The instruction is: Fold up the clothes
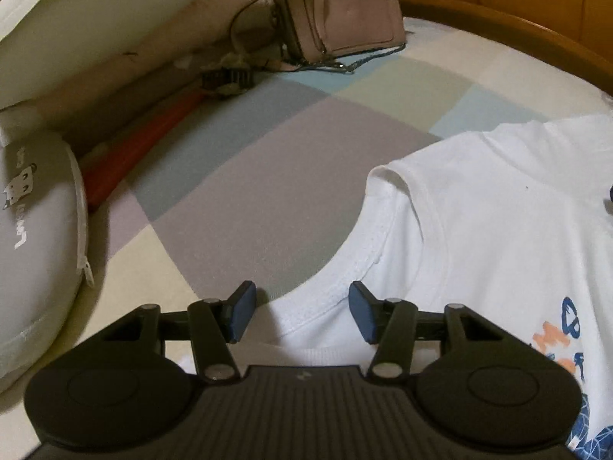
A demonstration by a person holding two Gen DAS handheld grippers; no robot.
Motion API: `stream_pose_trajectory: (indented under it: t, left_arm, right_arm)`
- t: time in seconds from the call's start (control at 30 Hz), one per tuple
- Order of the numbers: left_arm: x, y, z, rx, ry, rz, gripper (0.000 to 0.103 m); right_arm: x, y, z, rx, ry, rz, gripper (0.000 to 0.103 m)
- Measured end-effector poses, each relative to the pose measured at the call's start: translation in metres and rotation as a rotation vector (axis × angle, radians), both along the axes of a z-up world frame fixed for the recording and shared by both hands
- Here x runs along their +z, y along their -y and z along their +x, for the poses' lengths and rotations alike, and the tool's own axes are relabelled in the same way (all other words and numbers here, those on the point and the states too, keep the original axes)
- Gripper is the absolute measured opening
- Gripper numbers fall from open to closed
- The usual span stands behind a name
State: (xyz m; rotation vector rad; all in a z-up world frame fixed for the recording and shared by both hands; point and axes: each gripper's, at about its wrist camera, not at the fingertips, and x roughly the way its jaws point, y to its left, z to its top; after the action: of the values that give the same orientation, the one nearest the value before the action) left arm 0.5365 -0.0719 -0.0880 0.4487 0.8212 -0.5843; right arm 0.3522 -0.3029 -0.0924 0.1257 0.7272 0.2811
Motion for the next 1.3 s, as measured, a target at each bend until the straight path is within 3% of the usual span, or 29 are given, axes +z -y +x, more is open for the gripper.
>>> stream_pose_trajectory:
  t: [0.03, 0.1, 0.13, 0.17, 0.23, 0.33, 0.5, 0.63, 0.8, 0.9, 0.93, 1.0, 1.07, 1.1, 1.17, 1.23, 1.3]
  left_arm:
    - [0.000, -0.001, 0.001, -0.003, -0.005, -0.004, 0.053]
    - [0.000, 0.002, -0.002, -0.040, -0.014, -0.002, 0.034]
    - [0.000, 0.004, -0.004, -0.066, -0.017, 0.001, 0.019]
    - [0.000, 0.007, -0.007, -0.082, -0.012, 0.011, 0.009]
    - [-0.001, 0.012, -0.009, -0.074, 0.012, 0.032, 0.007]
    - [0.000, 0.009, 0.007, 0.046, 0.044, 0.015, 0.007]
    - [0.013, 0.003, 0.002, 0.067, 0.049, -0.046, 0.017]
    - [0.032, -0.033, -0.013, 0.150, 0.038, -0.113, 0.024]
    - [0.022, -0.078, -0.022, 0.259, -0.107, -0.214, 0.023]
    - [-0.001, -0.095, -0.011, 0.376, -0.149, -0.205, 0.027]
    - [-0.003, -0.099, -0.007, 0.426, -0.110, -0.197, 0.025]
    - [0.001, -0.107, 0.000, 0.564, -0.051, -0.177, 0.009]
    - [0.010, -0.110, 0.002, 0.539, -0.054, -0.231, 0.014]
    - [0.015, -0.104, 0.001, 0.490, -0.026, -0.219, 0.016]
    - [0.022, -0.091, -0.002, 0.397, 0.028, -0.190, 0.029]
    - [0.018, -0.077, 0.002, 0.353, 0.057, -0.147, 0.031]
    - [0.013, -0.069, 0.010, 0.331, 0.040, -0.167, 0.031]
  right_arm:
    - [-0.001, -0.001, 0.000, 0.002, 0.000, -0.001, 0.103]
    - [-0.002, -0.002, 0.000, 0.005, -0.002, -0.006, 0.103]
    - [-0.003, -0.003, 0.000, 0.006, -0.003, -0.011, 0.103]
    - [-0.003, -0.003, 0.000, 0.005, -0.001, -0.014, 0.103]
    - [-0.002, -0.003, -0.001, 0.001, 0.008, -0.014, 0.103]
    - [0.000, -0.001, -0.002, -0.006, 0.023, 0.000, 0.103]
    - [-0.001, 0.003, -0.001, -0.014, 0.016, 0.015, 0.103]
    - [0.000, 0.008, -0.002, -0.028, 0.015, 0.031, 0.103]
    - [0.002, 0.010, -0.002, -0.037, 0.020, 0.050, 0.103]
    - [0.000, 0.008, -0.001, -0.038, 0.017, 0.044, 0.103]
    - [-0.001, 0.007, -0.001, -0.039, 0.017, 0.039, 0.103]
    - [-0.002, 0.008, 0.000, -0.041, 0.013, 0.033, 0.103]
    - [-0.002, 0.009, 0.000, -0.042, 0.012, 0.035, 0.103]
    - [-0.003, 0.010, 0.000, -0.044, 0.011, 0.038, 0.103]
    - [-0.004, 0.010, 0.001, -0.047, 0.006, 0.046, 0.103]
    - [-0.004, 0.009, 0.001, -0.046, 0.007, 0.043, 0.103]
    - [-0.004, 0.008, 0.000, -0.044, 0.009, 0.038, 0.103]
